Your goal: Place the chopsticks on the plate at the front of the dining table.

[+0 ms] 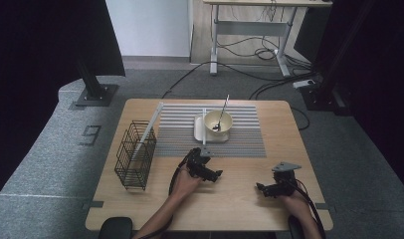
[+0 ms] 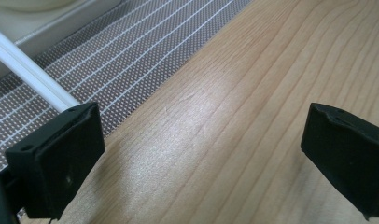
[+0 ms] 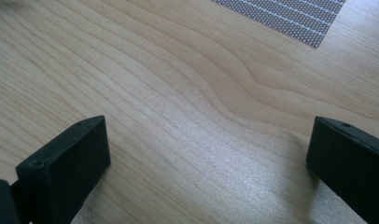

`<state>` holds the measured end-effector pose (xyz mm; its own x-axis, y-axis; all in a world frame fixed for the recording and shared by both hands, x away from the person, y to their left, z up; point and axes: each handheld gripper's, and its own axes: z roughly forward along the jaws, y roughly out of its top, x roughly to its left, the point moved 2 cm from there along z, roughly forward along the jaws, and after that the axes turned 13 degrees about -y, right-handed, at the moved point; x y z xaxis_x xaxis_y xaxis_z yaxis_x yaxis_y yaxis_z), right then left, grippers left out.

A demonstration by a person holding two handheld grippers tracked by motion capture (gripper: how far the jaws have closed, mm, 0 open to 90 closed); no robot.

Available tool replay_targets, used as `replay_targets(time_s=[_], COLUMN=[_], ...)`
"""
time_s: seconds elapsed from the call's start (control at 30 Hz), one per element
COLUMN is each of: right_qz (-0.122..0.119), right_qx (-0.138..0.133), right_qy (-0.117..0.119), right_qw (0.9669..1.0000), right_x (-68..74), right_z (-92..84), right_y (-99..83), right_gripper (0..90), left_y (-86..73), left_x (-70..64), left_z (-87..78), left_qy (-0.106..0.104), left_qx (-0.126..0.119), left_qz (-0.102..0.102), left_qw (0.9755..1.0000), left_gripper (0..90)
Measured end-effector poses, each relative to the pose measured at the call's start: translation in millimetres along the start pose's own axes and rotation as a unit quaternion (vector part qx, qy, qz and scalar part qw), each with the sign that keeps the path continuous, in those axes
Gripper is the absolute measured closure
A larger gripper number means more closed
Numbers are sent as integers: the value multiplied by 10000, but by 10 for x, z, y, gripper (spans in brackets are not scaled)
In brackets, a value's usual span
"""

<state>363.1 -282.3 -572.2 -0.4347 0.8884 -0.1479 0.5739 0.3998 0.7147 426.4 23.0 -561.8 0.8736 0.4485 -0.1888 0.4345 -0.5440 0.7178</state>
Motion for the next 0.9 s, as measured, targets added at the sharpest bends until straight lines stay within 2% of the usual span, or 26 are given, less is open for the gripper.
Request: replay_targets(time_s=[0.2,0.43,0.57,0.73,0.9], right_qz=[1,1,4,5,4], right_qx=[0,1,2,3,2], right_qy=[0,0,1,1,1], right_qw=[10000,10000,10000,10000,10000], right_x=[0,0,0,0,0], right_z=[0,0,0,0,0], right_y=[0,0,0,0,0], right_gripper=[0,0,0,0,0], left_y=[23,62,69,79,73], left_x=[42,122,110,90,158], left_z=[22,49,37,-66,-160], left_qy=[-46,-50,-50,93,277], left_qx=[36,66,17,-104,-156], left_qz=[37,-16,15,14,-135], left_qw=[10000,10000,10000,9999,9994], left_gripper=[0,0,0,0,0])
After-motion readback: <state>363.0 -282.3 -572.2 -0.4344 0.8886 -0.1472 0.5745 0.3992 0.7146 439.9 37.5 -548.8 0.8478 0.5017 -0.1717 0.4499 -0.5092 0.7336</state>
